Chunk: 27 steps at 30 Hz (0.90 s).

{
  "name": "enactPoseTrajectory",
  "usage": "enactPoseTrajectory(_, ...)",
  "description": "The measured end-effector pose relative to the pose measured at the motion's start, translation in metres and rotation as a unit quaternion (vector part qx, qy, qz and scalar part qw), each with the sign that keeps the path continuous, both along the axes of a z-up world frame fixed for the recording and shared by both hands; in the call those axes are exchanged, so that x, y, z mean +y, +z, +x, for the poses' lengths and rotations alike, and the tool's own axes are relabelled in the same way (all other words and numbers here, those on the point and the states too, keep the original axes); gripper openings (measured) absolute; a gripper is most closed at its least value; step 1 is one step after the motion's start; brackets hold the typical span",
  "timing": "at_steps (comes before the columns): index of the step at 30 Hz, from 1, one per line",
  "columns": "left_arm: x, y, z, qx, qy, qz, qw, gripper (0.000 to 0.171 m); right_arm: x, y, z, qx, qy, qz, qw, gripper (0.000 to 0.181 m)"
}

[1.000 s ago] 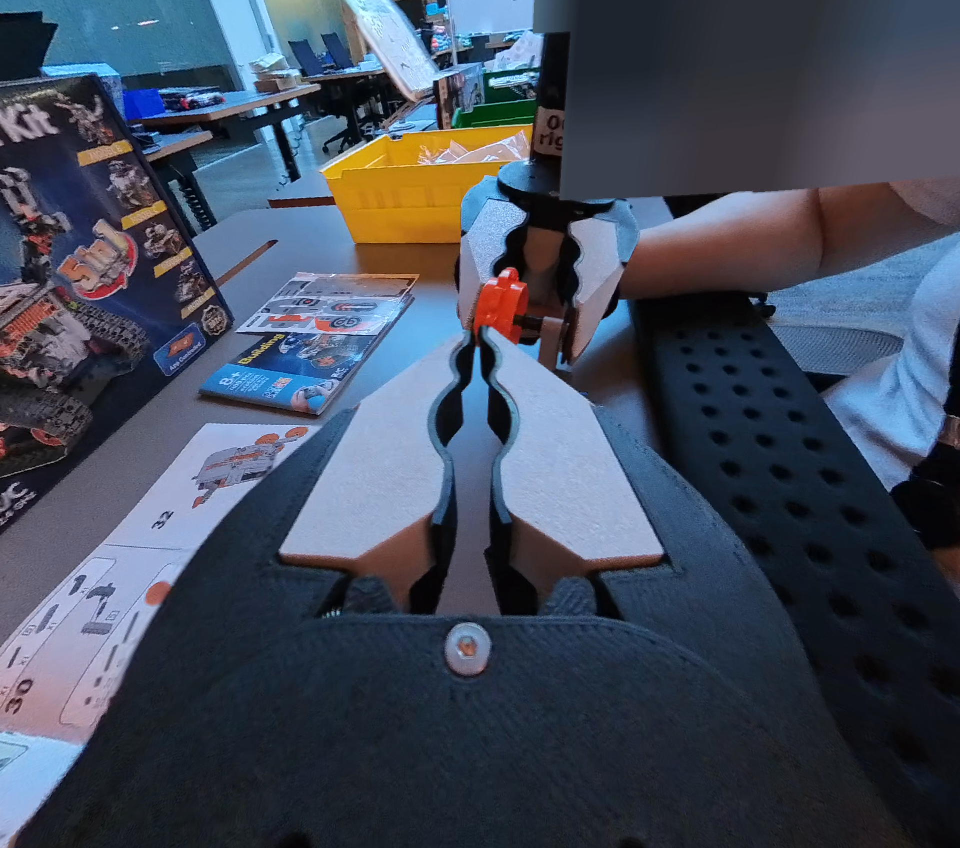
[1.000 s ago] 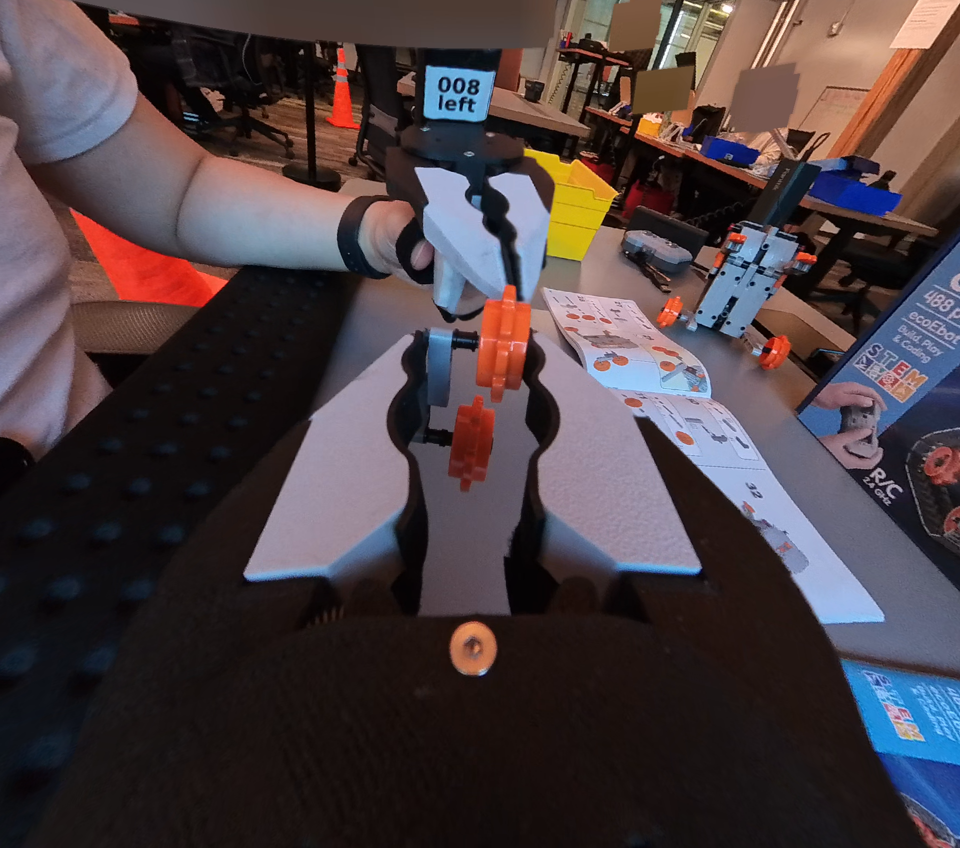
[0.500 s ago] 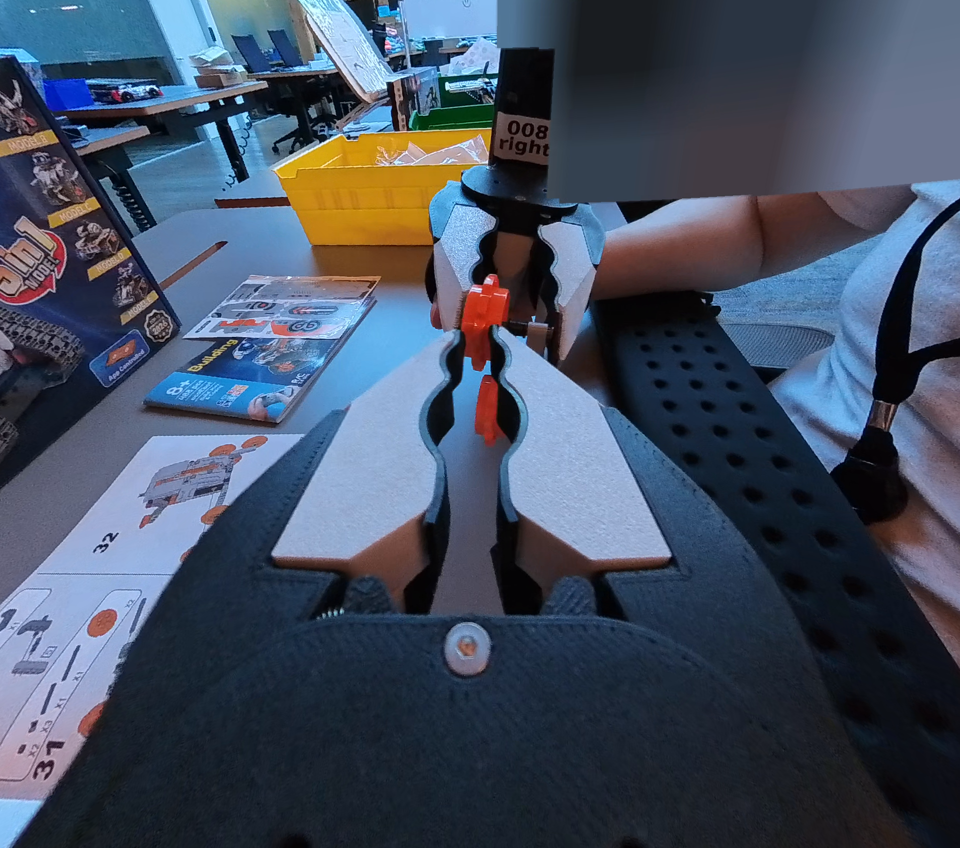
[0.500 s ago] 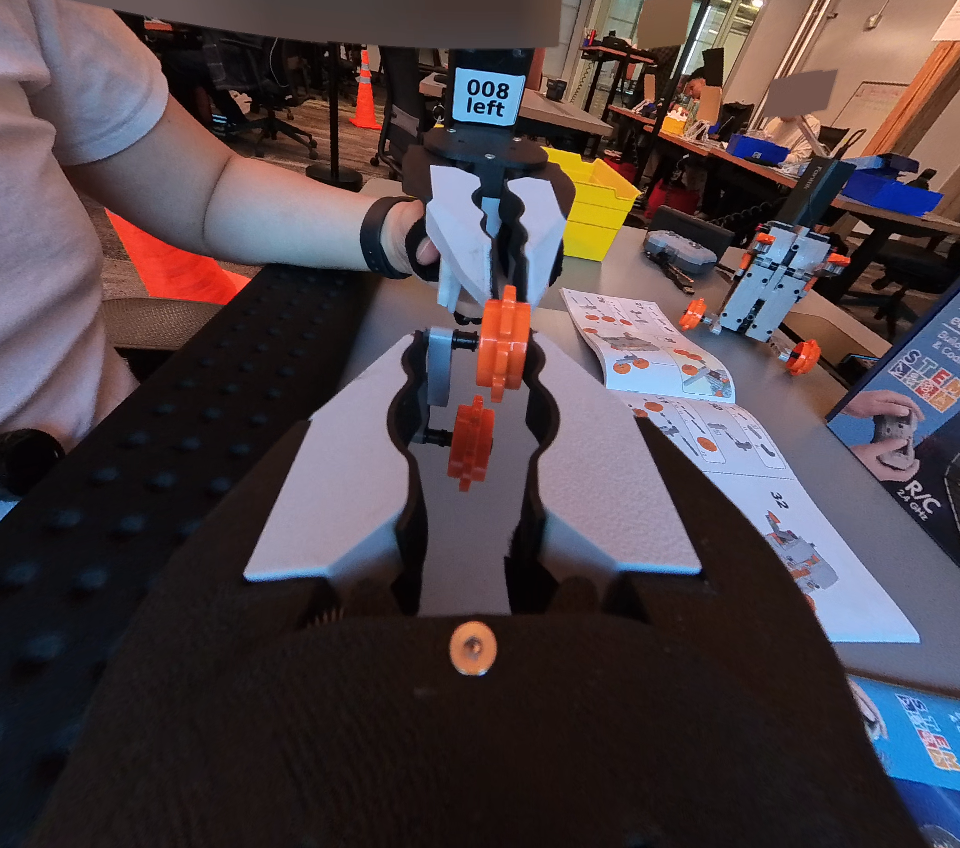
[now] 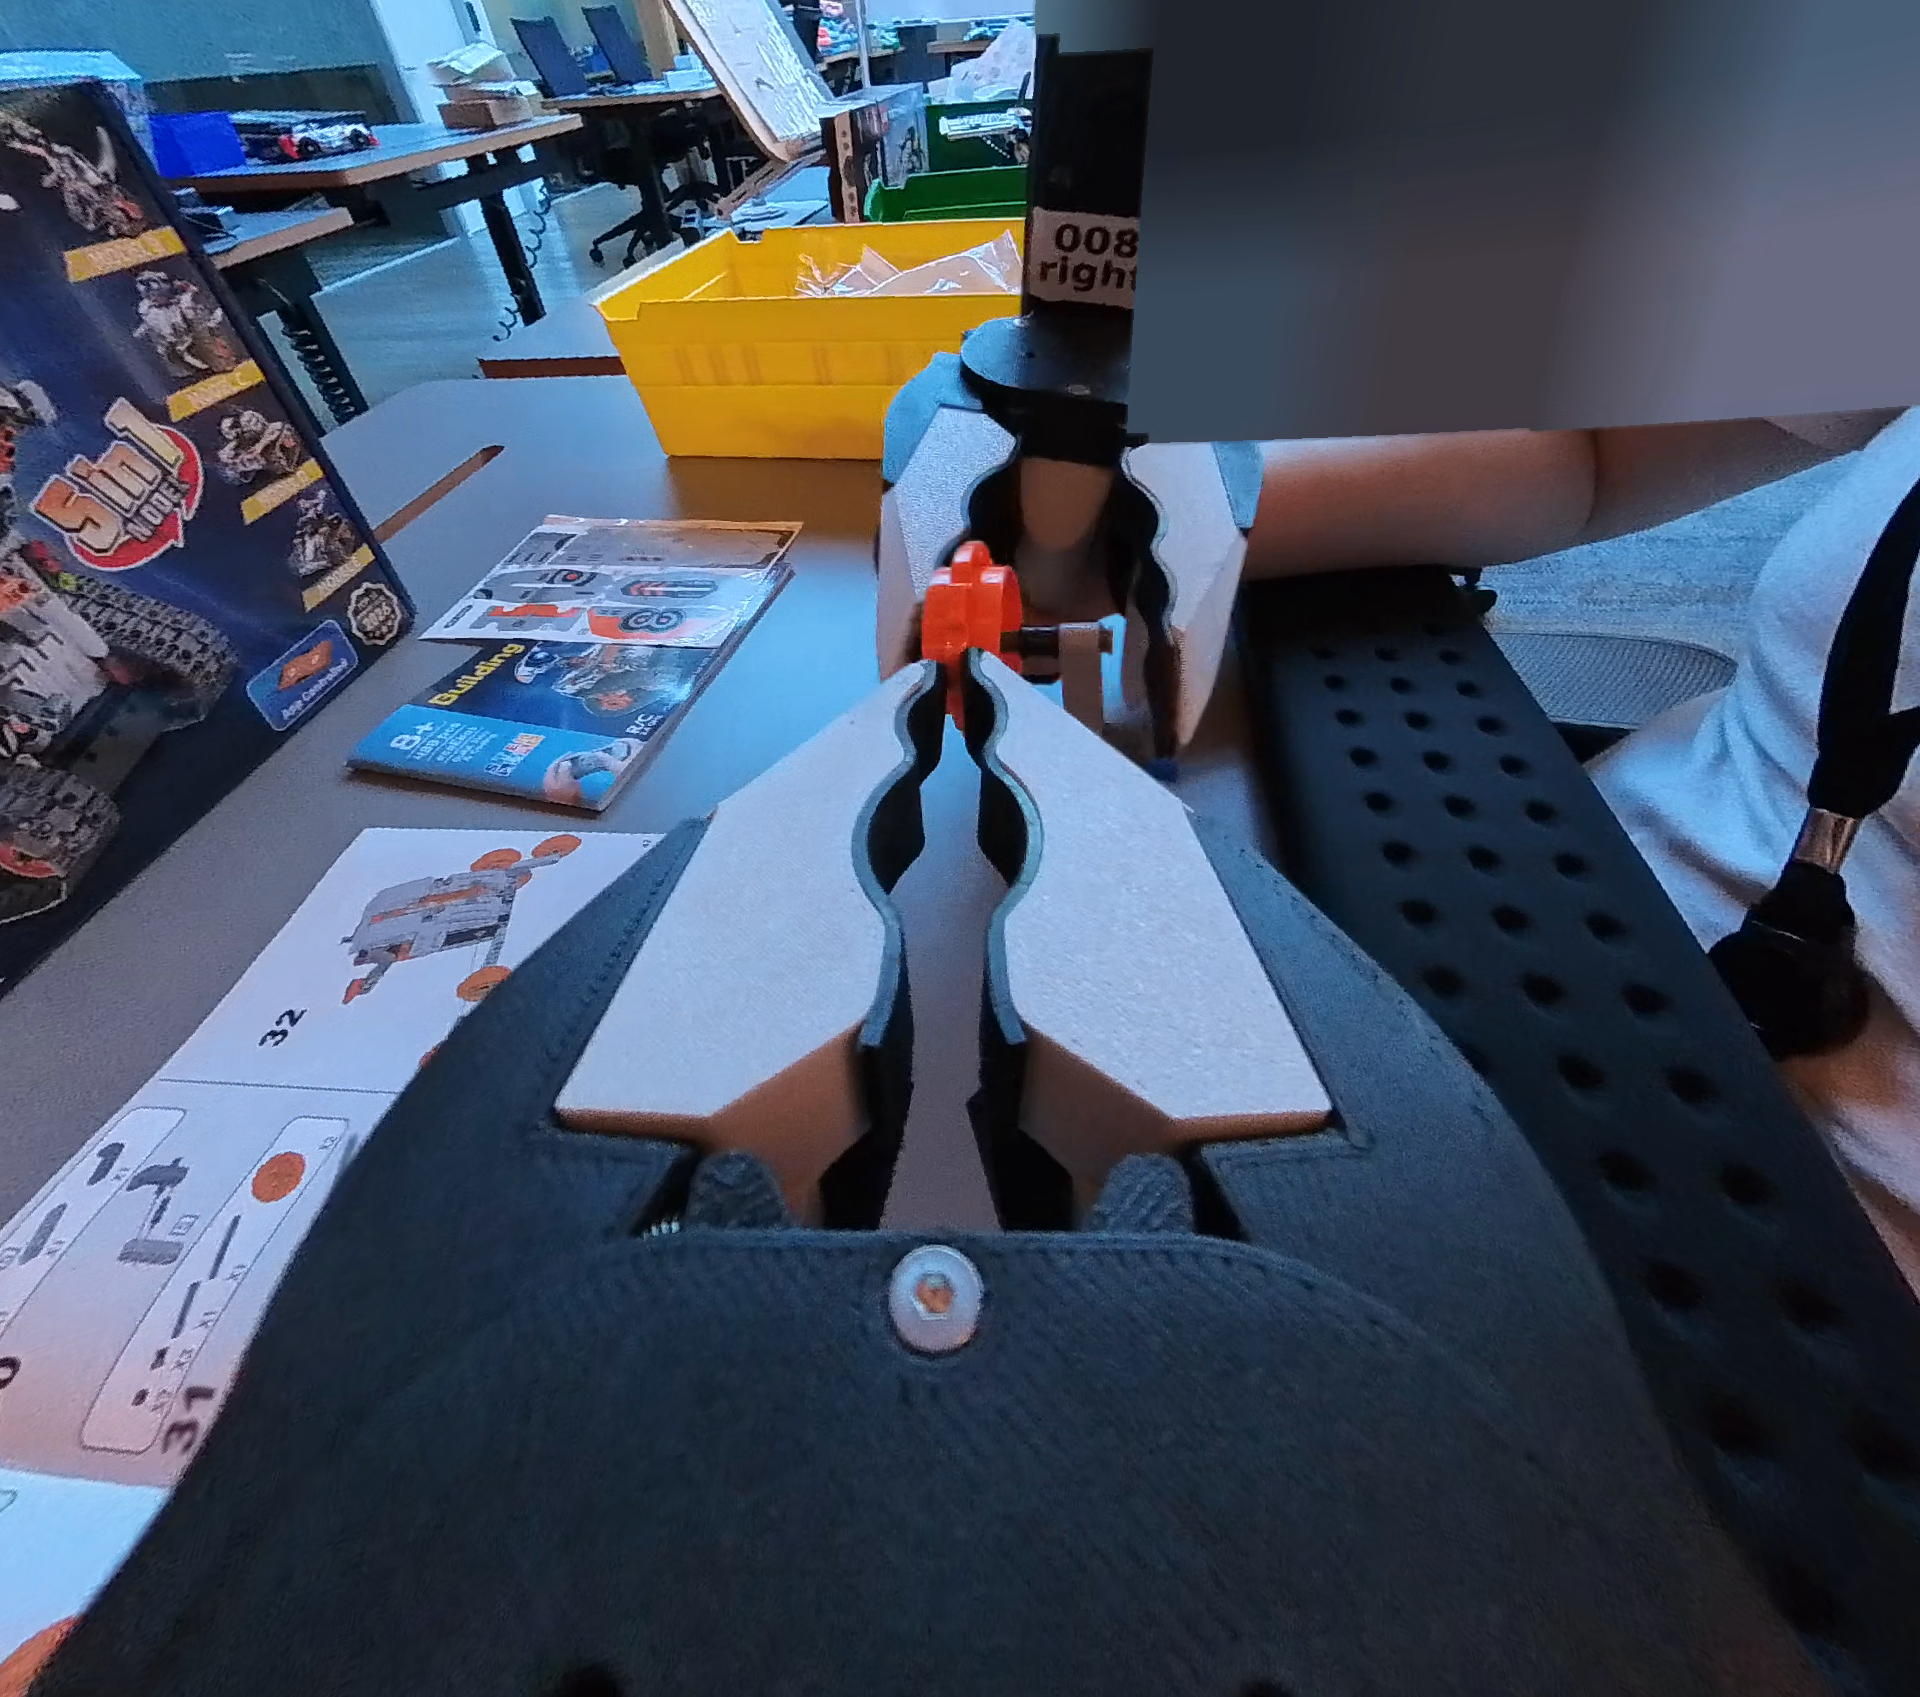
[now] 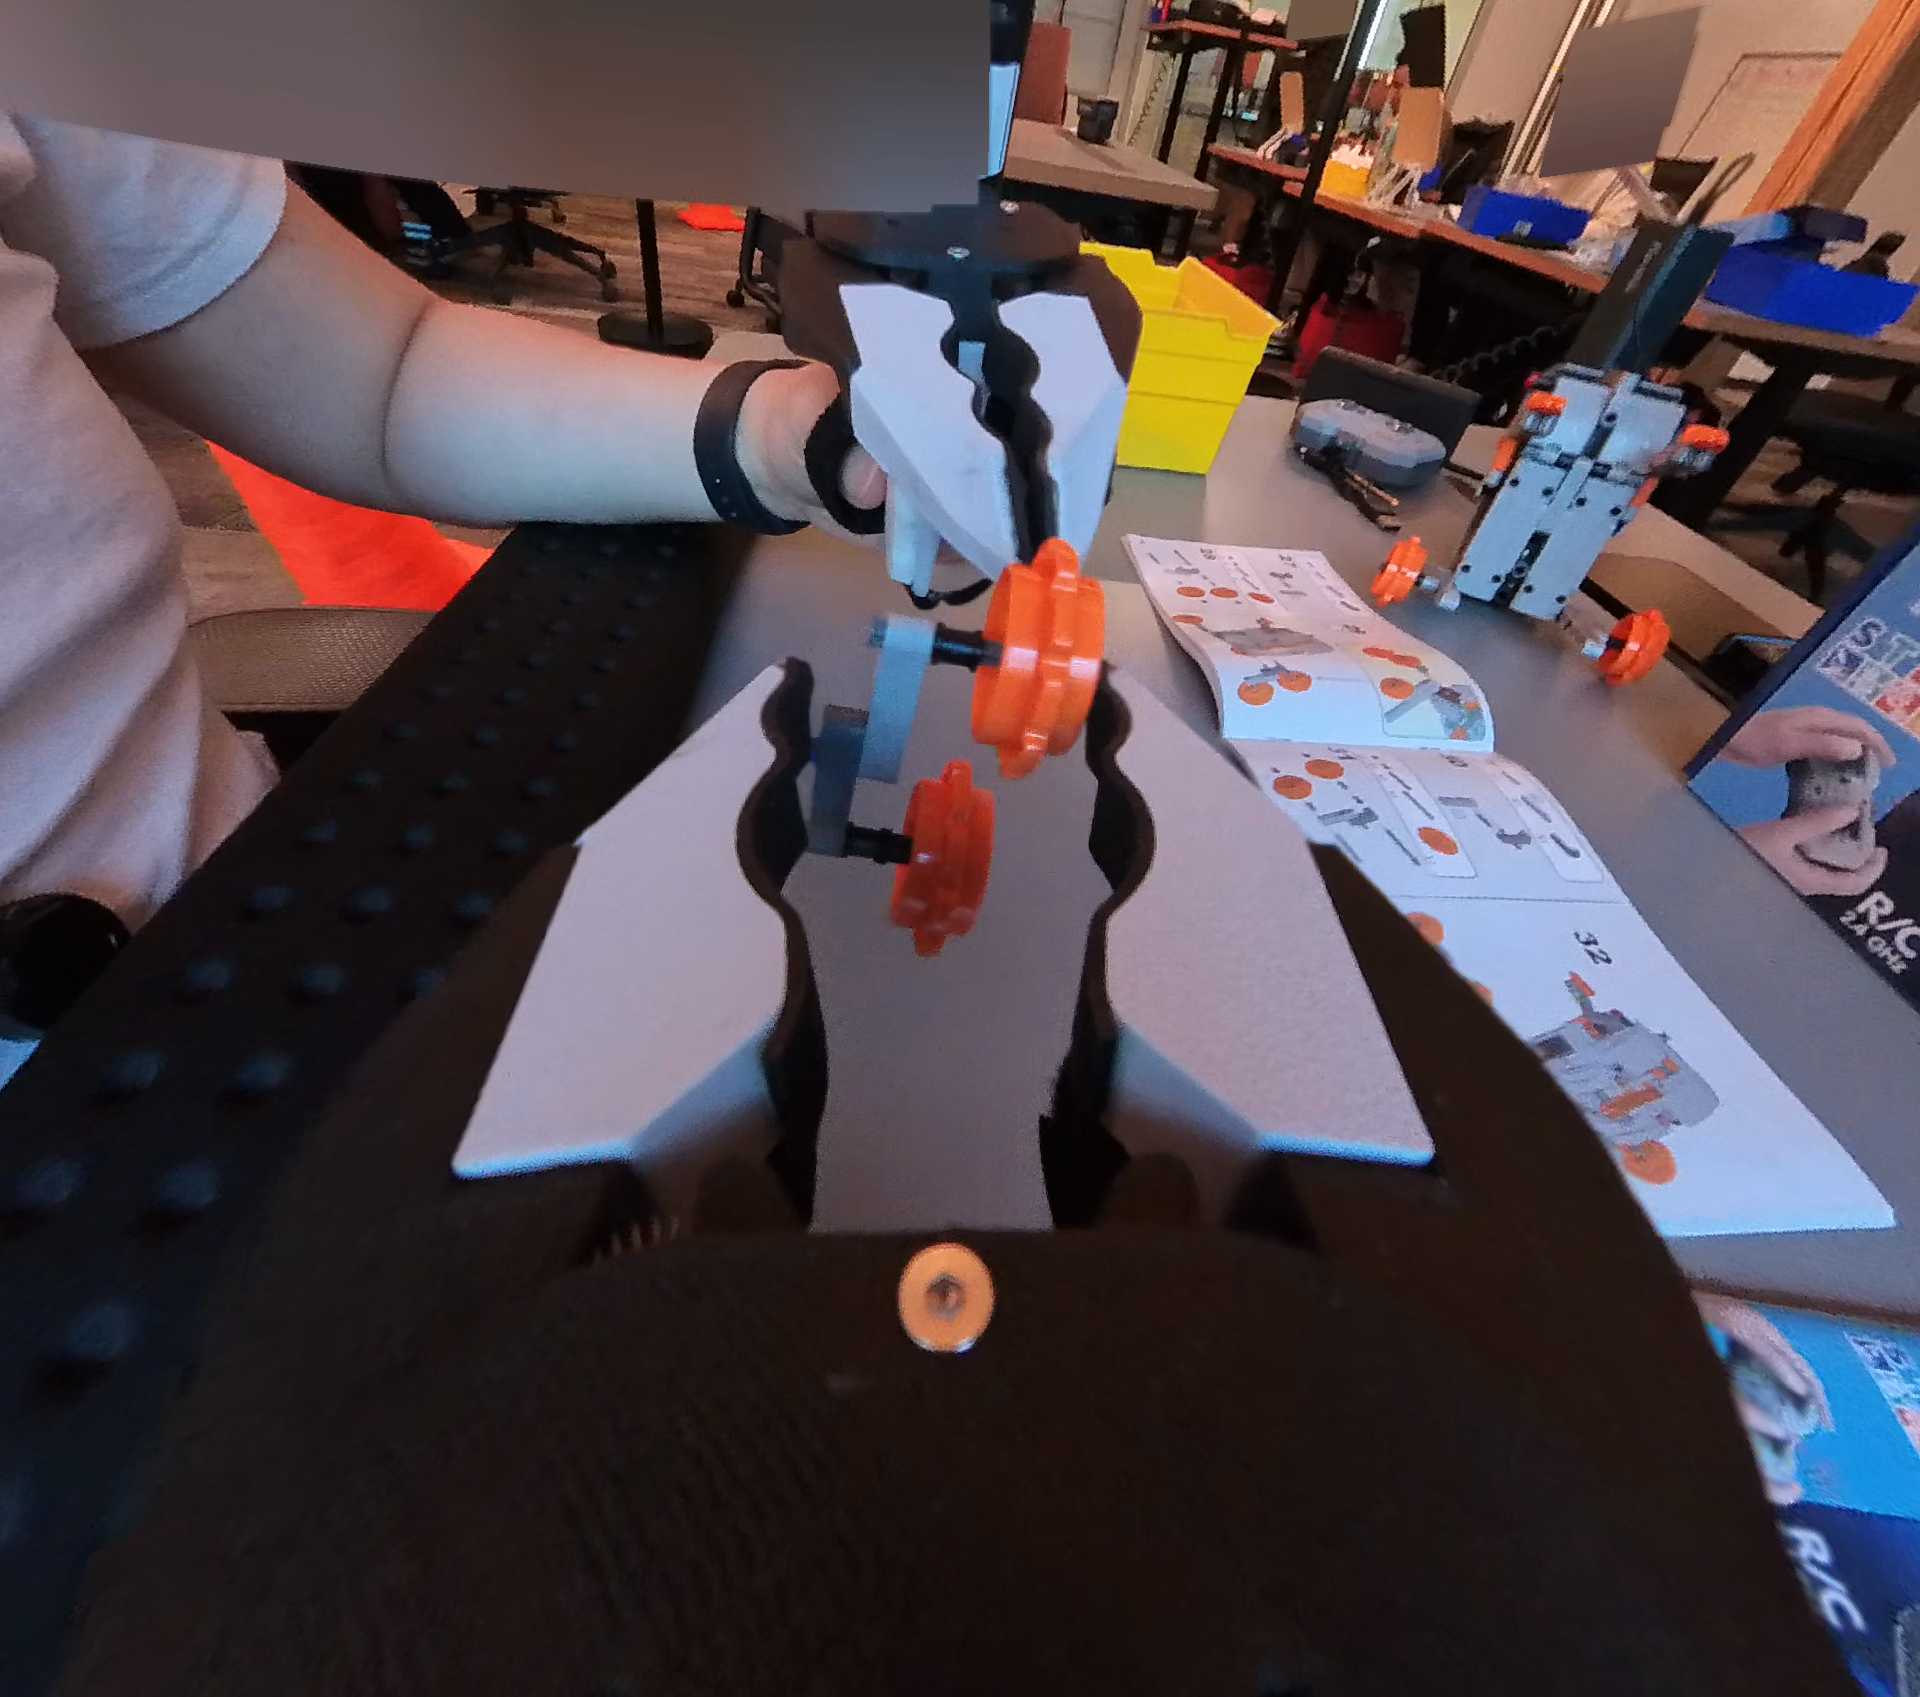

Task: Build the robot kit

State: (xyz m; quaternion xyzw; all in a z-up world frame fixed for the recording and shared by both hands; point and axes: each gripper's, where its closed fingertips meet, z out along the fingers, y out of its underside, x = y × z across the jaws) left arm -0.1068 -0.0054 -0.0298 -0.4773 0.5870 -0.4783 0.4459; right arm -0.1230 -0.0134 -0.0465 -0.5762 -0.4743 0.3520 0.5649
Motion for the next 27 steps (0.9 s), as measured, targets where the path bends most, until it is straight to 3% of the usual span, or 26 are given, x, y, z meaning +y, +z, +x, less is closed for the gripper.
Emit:
enactPoseTrajectory(7,0.002,-0.005,0.001,0.012,0.016,0.048,0.999,0.0,0.006,0.001,-0.002,-0.013,-0.029,-0.029,0.999,0.053)
enactPoseTrajectory(9,0.001,-0.007,0.001,0.016,0.018,0.057,0.998,0.0,0.007,0.003,0.001,-0.015,-0.039,-0.024,0.999,0.041)
enactPoseTrajectory(27,-0.002,-0.01,0.002,0.021,0.008,0.05,0.998,0.0,0.006,-0.005,0.003,-0.072,-0.044,0.008,0.996,0.039)
